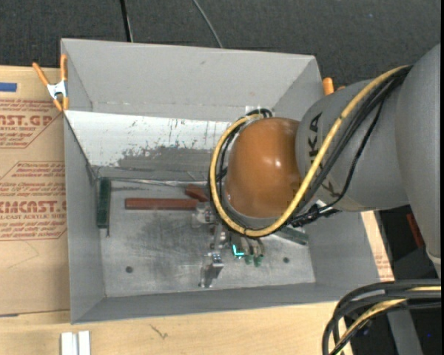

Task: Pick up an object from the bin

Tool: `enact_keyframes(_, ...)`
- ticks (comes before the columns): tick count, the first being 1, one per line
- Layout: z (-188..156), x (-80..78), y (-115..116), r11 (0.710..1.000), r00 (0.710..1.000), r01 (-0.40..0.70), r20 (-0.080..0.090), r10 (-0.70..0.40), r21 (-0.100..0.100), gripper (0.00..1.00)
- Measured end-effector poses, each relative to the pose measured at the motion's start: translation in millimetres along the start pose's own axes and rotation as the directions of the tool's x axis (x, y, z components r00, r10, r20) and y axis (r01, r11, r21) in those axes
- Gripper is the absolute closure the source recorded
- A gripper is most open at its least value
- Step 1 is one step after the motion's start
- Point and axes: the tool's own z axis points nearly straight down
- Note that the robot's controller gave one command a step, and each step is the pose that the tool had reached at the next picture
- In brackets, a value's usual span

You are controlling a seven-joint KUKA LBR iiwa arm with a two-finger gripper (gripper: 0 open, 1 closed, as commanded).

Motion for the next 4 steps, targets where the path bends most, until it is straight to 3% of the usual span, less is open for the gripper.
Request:
enact_keyframes(1,-3.2,-2.0,-0.5,1.000,1.000,-0.002,0.007,0.002,-0.001,0.00)
enact_keyframes(2,56.2,-49.5,-59.0,0.994,0.994,0.107,0.014,-0.107,0.001,0.00)
enact_keyframes(3,61.2,-65.9,-79.2,0.995,0.995,0.097,0.010,-0.097,0.000,0.00)
enact_keyframes(4,51.7,-54.1,-91.3,0.999,0.999,0.032,0.008,-0.032,-0.001,0.00)
